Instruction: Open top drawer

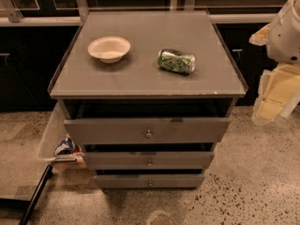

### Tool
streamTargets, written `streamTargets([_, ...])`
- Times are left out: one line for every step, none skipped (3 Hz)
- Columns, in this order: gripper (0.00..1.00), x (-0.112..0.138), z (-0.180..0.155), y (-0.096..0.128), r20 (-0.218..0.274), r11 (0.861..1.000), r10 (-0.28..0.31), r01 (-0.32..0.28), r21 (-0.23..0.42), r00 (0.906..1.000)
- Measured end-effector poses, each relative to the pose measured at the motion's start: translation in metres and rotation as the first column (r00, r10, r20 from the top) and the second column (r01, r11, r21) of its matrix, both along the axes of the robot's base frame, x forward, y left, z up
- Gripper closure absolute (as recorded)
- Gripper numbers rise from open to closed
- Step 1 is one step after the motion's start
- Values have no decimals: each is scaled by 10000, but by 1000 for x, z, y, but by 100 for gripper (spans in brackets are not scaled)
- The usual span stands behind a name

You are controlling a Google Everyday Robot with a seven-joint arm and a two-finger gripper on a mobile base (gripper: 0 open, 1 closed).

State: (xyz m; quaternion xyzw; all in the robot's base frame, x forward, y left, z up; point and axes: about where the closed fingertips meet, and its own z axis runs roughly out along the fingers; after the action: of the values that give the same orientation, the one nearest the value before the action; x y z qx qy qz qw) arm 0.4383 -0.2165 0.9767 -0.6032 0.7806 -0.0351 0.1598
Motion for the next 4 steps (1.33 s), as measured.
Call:
streamTargets([0,3,2,1,77,10000,-6,6,-23,10000])
streamTargets([0,5,-18,1,29,9985,90,-91,548,10000])
streamTargets([0,4,-59,-1,-234,9968,218,-199,775,9995])
streamTargets([0,-2,-109,-13,-860,9971,339,-278,711,9957])
